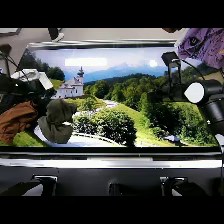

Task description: Fold the clothes and pants, and hang the long-sleeved shirts on hangers.

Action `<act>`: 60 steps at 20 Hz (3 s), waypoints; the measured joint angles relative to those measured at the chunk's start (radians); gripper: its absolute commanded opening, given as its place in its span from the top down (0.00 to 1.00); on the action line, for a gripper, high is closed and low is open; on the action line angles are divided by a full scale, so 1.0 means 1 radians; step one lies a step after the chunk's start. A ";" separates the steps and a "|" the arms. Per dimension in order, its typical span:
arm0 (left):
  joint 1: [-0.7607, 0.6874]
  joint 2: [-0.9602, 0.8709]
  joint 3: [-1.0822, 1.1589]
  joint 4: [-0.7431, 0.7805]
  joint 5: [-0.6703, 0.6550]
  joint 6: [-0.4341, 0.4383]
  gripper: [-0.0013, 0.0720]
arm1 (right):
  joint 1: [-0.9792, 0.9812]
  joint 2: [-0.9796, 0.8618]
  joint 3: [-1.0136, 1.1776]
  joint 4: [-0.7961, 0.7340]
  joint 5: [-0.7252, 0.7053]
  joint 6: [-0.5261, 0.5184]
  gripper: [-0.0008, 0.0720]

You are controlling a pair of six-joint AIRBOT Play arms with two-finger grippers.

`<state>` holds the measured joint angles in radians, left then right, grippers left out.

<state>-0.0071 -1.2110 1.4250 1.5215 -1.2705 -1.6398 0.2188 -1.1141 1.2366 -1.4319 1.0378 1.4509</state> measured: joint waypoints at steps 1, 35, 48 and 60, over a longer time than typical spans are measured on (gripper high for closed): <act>0.009 -0.022 -0.027 0.008 0.015 -0.015 0.00 | 0.000 0.000 0.000 0.000 0.000 0.000 0.95; -0.411 -0.326 -0.030 -0.649 0.214 0.043 0.00 | -0.221 0.156 -0.008 -0.336 0.269 0.211 0.30; -0.070 -0.245 -0.030 -0.552 0.044 0.043 0.00 | -0.386 -0.538 -0.050 0.603 0.214 -0.044 0.30; -0.036 -0.232 -0.078 -0.532 -0.003 0.038 0.01 | -0.213 -0.658 -0.051 0.658 0.191 -0.081 0.95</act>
<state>-0.0433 -1.4433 1.3468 0.9897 -1.2739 -1.6016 0.0055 -1.7718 1.1858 -0.7742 1.2289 1.3697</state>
